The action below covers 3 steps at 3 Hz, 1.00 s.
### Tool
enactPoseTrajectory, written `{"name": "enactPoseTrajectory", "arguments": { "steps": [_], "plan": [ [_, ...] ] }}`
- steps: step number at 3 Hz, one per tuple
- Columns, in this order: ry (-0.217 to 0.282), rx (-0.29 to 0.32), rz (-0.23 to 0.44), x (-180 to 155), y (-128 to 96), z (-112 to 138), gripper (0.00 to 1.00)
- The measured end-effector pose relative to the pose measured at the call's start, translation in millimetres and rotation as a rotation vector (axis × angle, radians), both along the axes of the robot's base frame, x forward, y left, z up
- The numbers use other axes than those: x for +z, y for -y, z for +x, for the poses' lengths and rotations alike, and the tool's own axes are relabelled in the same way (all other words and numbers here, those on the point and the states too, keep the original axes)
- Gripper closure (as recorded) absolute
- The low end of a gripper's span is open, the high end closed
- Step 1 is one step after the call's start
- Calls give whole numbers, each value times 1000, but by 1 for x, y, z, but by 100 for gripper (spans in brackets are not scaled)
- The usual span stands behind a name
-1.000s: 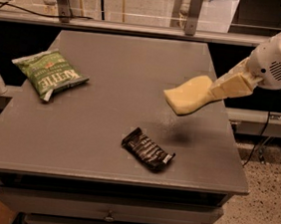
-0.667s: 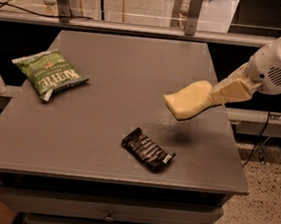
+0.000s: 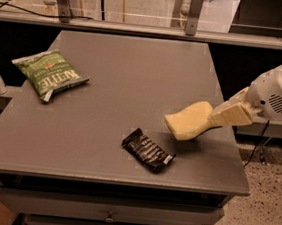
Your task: Move sponge near rxbar chocolate
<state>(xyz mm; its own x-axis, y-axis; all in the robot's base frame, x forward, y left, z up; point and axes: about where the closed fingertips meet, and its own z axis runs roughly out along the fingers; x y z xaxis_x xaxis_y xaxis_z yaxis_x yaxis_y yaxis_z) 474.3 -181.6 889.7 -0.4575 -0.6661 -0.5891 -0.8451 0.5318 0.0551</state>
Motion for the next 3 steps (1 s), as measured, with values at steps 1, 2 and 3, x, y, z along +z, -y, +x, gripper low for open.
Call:
{"name": "enactPoseTrajectory", "arguments": {
  "steps": [1, 2, 3],
  "plan": [
    [0, 3, -1, 0, -2, 0, 82],
    [0, 6, -2, 0, -3, -1, 58],
    [1, 10, -3, 1, -5, -1, 35]
  ]
}}
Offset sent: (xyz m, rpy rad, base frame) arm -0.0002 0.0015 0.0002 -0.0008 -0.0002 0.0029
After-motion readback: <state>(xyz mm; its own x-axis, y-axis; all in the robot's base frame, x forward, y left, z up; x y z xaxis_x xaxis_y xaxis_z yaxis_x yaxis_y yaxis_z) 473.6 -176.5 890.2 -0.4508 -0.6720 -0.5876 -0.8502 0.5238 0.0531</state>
